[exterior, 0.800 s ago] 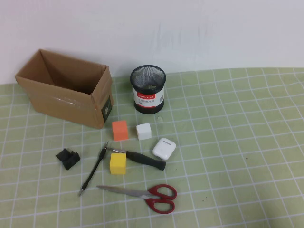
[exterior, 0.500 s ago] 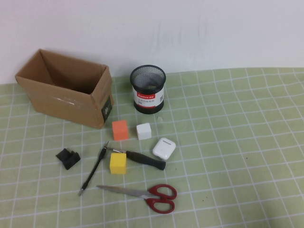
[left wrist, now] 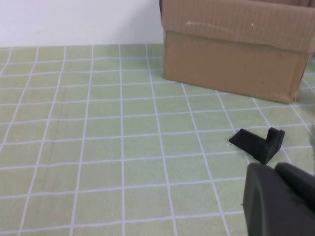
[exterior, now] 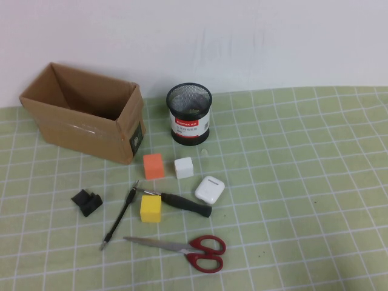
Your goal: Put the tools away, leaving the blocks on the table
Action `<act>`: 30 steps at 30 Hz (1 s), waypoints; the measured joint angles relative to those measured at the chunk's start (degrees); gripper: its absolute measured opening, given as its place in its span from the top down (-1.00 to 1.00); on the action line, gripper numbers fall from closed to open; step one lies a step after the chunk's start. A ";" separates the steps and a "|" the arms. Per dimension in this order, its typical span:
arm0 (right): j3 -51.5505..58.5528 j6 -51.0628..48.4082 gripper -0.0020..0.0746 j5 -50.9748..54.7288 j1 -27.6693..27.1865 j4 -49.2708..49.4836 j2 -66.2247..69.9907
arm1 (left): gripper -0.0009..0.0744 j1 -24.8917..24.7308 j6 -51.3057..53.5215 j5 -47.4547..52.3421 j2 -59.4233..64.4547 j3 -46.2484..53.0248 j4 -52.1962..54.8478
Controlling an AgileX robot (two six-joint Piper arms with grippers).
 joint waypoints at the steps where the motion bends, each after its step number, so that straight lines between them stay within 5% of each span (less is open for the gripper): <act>1: 0.00 0.00 0.97 0.00 0.00 0.00 0.00 | 0.98 0.00 0.00 -0.34 0.00 0.00 0.00; 17: 0.00 0.00 0.97 0.00 0.00 0.00 0.00 | 0.98 0.00 -16.07 -20.21 0.00 0.11 -9.96; 25: 0.00 0.00 0.97 0.00 0.00 0.00 0.00 | 0.98 0.00 -19.67 -21.40 0.00 0.11 -10.50; 30: 0.00 0.00 0.97 0.00 0.00 0.00 0.00 | 0.98 0.00 -26.54 -11.10 4.97 -3.24 -11.10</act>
